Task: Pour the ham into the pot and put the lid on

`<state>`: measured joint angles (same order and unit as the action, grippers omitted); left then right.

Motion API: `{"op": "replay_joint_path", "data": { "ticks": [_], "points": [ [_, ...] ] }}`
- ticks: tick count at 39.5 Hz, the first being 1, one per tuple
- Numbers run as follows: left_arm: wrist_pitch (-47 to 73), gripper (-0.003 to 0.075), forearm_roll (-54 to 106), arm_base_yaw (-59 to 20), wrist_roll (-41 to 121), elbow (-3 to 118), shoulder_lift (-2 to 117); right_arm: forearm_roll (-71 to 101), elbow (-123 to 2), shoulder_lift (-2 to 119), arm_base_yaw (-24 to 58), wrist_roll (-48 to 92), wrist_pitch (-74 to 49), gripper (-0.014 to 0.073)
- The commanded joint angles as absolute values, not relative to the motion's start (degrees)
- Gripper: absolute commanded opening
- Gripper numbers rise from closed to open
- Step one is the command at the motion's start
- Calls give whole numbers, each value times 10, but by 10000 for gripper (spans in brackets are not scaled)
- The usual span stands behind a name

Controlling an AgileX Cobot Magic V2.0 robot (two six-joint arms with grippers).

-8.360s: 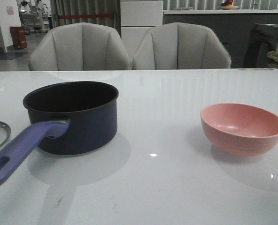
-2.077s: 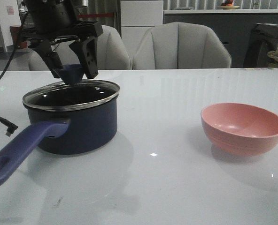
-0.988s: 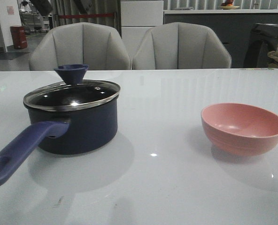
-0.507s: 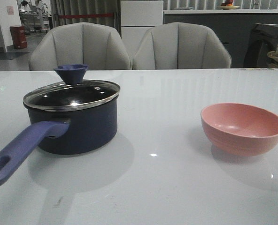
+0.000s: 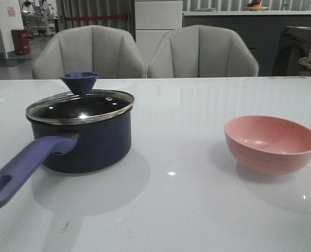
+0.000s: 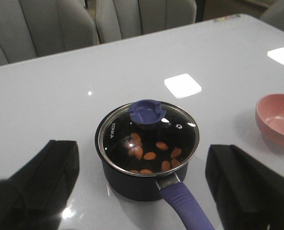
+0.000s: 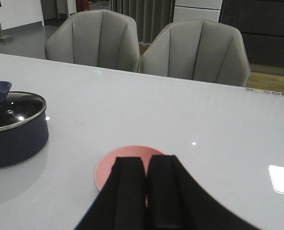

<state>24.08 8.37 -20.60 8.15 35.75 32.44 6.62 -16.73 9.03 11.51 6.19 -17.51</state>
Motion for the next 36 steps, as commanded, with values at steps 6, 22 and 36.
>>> {"op": "replay_joint_path", "data": {
  "ticks": [6, 22, 36],
  "points": [
    [182, 575, 92, -209, 81, 281, 174, 64, -182, 95, 115, 67, -128, 155],
    [192, 568, 106, -209, 81, 209, 49, 64, -182, 95, 115, 67, -128, 155],
    [187, 130, 112, -209, 81, 209, 49, 64, -182, 95, 115, 67, -128, 155]
  ]
}}
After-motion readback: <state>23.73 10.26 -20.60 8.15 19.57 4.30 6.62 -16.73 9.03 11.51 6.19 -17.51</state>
